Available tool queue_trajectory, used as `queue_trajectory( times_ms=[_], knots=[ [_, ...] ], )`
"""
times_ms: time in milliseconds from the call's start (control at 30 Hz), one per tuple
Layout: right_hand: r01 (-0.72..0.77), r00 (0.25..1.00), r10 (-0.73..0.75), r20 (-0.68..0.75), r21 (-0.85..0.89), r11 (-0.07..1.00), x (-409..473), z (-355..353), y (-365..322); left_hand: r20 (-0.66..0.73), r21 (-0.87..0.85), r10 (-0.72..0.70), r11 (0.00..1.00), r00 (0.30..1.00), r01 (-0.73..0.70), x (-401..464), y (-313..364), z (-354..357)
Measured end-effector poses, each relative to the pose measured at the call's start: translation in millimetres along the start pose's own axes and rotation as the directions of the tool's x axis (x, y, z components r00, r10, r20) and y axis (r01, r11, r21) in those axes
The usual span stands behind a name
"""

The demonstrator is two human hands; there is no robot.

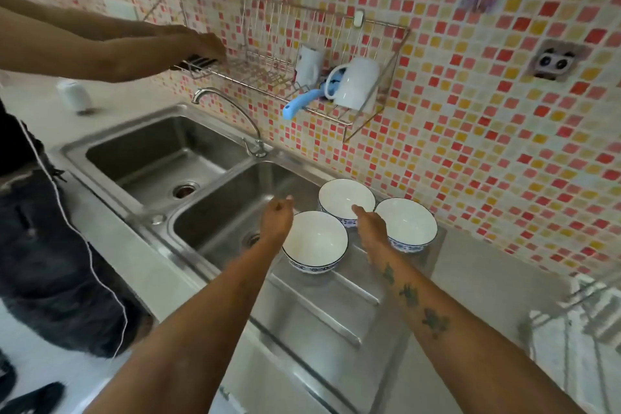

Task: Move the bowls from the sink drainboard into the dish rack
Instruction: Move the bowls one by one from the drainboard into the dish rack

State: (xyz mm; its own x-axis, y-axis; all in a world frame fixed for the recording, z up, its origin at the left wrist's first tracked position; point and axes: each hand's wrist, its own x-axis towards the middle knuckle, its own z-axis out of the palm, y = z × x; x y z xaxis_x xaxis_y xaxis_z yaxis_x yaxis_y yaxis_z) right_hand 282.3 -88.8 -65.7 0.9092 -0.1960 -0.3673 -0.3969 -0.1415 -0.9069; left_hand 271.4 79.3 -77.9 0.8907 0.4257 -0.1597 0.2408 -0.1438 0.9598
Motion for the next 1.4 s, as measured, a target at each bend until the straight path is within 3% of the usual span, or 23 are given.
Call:
queue_trajectory(
  times_ms=[100,233,367,467,900,1033,1133,1267,1400],
  knots=[
    [0.026,1.0,-0.026,-0.011,0.007,1.0,20,12,26,-0.029,0.06,-0.081,0.995,0.996,0.082,3,-26,4],
    [-0.055,0.998,0.055,0.013,-0.004,0.998,32,27,40,-0.063,-0.127,-0.141,0.983,0.988,0.132,21,-53,21],
    [-0.037,0.991,0.047,0.127,-0.086,0.996,33,33,45,-0.013,-0.23,-0.142,0.964,0.99,0.135,32,-71,30],
    [-0.077,0.988,0.095,0.119,-0.148,0.986,34,38,53,0.015,-0.339,-0.159,0.928,0.987,0.155,34,-79,34],
    [-0.093,0.992,0.099,0.079,-0.076,0.993,33,42,61,-0.093,-0.221,-0.07,0.974,0.993,0.048,28,-88,39],
    [-0.027,0.998,0.031,0.055,-0.069,0.997,12,31,50,-0.15,-0.274,-0.048,0.962,0.988,0.006,1,-83,36],
    [0.05,0.998,-0.048,0.028,-0.054,0.997,-15,11,29,-0.116,-0.332,-0.064,0.943,0.991,0.022,-22,-55,33],
    [0.197,0.974,-0.204,-0.099,-0.074,0.978,-56,-29,-22,-0.014,-0.497,0.007,0.868,1.0,-0.013,-63,19,35],
    [0.411,0.867,-0.432,-0.249,-0.133,0.902,-123,-94,-80,0.224,-0.672,0.082,0.734,0.971,0.093,-116,109,36]
  ],
)
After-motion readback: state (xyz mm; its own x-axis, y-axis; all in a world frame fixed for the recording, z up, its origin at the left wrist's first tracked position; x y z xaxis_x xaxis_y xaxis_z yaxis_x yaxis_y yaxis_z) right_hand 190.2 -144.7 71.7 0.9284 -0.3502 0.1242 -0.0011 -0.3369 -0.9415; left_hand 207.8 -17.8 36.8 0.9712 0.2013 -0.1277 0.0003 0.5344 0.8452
